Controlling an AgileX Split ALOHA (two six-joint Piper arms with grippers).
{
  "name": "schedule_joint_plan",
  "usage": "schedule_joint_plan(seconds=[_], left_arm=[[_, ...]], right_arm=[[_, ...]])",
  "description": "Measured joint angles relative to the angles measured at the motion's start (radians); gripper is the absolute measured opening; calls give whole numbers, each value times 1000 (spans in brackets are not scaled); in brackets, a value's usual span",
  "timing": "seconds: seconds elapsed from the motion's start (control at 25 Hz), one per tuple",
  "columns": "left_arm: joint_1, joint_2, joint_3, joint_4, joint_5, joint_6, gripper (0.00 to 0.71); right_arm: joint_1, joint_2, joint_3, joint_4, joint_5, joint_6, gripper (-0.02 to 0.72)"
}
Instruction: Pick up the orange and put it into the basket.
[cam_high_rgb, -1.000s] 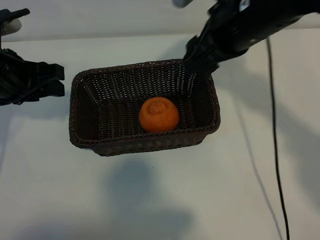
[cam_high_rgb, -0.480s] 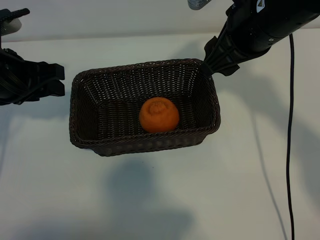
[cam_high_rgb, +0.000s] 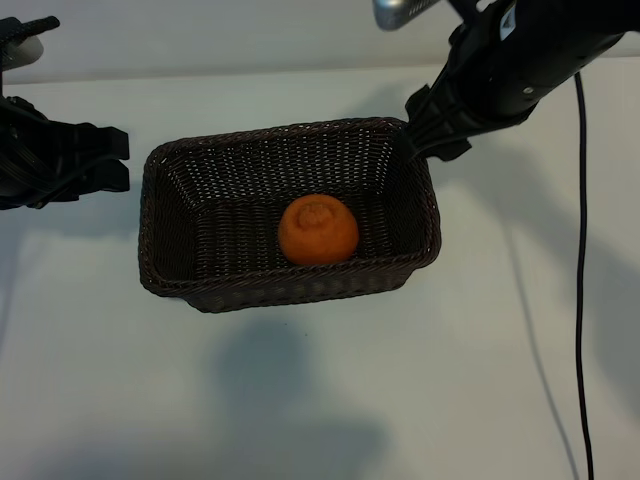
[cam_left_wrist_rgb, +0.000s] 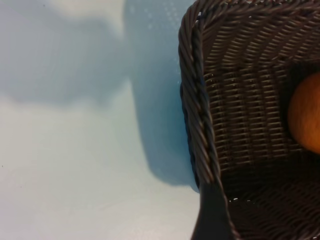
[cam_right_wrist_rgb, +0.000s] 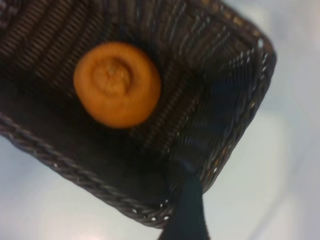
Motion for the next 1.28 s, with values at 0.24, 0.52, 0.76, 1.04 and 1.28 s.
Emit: schedule_joint_plan(seconds=[0.24,0.52,0.76,1.04,1.28], left_arm=[[0,0,0,0,0,15,540],[0,0,0,0,-9,23,540],[0,0,0,0,-11,39,540],[0,0,0,0,-12,43,540],[0,0,0,0,-13,43,540]], right_arm=[[0,13,0,0,5,10,601],[0,13,0,0,5,23,600],[0,13,0,0,5,26,600],[0,13,0,0,2,26,600],[0,13,0,0,1,26,600]])
